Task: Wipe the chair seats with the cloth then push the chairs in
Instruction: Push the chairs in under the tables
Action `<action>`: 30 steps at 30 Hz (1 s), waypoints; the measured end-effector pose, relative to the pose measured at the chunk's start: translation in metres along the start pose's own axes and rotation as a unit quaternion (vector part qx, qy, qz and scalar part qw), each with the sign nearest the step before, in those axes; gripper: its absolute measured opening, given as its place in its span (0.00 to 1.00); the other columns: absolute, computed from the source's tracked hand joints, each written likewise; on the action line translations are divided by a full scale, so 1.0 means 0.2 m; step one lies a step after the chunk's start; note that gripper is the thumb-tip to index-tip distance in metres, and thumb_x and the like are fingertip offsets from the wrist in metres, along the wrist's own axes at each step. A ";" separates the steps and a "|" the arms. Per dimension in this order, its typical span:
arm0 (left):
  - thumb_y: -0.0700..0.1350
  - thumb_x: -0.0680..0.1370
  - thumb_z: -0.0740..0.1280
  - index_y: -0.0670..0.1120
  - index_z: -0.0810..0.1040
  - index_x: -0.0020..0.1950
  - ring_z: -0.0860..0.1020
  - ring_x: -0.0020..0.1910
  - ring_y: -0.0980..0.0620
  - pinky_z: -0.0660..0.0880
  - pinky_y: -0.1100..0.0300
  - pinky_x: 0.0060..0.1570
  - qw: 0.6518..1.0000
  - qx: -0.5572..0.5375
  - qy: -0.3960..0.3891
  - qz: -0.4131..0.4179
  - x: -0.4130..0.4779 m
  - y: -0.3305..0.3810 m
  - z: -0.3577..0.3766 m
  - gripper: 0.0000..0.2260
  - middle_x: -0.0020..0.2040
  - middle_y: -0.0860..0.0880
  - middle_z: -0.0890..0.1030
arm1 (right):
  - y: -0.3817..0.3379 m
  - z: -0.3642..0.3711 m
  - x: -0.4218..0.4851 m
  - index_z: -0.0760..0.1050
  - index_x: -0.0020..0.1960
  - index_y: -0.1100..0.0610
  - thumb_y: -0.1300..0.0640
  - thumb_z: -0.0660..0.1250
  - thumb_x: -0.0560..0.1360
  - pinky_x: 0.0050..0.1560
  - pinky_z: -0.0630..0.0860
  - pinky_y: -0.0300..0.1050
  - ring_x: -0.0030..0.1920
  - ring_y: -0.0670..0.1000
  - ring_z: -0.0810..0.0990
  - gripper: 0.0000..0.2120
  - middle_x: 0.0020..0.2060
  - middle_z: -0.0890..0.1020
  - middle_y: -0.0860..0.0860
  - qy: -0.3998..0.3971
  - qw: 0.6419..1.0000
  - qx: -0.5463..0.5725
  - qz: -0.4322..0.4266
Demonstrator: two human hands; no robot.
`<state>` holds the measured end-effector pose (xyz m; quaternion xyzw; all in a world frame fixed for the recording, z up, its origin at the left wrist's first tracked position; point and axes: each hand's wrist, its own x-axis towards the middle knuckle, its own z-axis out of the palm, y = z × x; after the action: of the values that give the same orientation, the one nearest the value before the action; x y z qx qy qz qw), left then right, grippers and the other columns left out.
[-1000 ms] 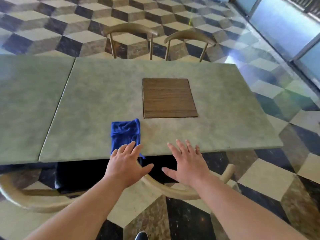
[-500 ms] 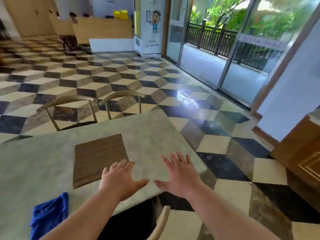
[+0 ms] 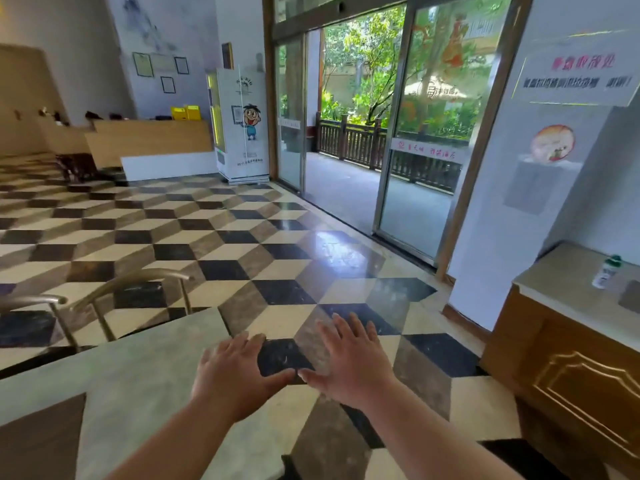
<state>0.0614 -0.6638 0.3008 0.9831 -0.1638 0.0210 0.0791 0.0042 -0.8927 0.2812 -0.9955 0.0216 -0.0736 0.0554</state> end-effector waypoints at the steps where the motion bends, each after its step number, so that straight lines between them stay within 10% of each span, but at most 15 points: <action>1: 0.91 0.58 0.44 0.61 0.67 0.78 0.69 0.76 0.46 0.65 0.41 0.73 1.000 -0.008 0.001 0.003 0.08 0.09 0.02 0.57 0.79 0.54 0.71 | 0.09 -0.02 0.04 0.46 0.82 0.39 0.14 0.43 0.69 0.76 0.35 0.68 0.84 0.62 0.46 0.49 0.85 0.54 0.51 0.009 1.000 0.006 0.011; 19: 0.89 0.61 0.40 0.59 0.59 0.83 0.60 0.83 0.45 0.58 0.37 0.80 0.994 -0.032 0.031 0.100 1.60 0.84 0.08 0.58 0.84 0.51 0.62 | 1.05 -0.35 1.07 0.48 0.83 0.43 0.17 0.48 0.73 0.81 0.47 0.67 0.84 0.61 0.46 0.47 0.85 0.51 0.53 0.008 0.994 -0.052 0.094; 30: 0.89 0.62 0.41 0.59 0.64 0.80 0.65 0.80 0.45 0.61 0.40 0.78 0.999 0.007 0.047 0.000 2.33 0.88 0.19 0.55 0.81 0.52 0.69 | 1.44 -0.12 1.96 0.47 0.84 0.44 0.17 0.43 0.71 0.81 0.44 0.68 0.84 0.63 0.45 0.49 0.85 0.52 0.54 0.001 1.000 -0.030 -0.005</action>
<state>0.4460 -0.9838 0.3215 0.9815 -0.1603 0.0686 0.0795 0.3785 -1.2013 0.3295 -0.9967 0.0188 -0.0743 0.0254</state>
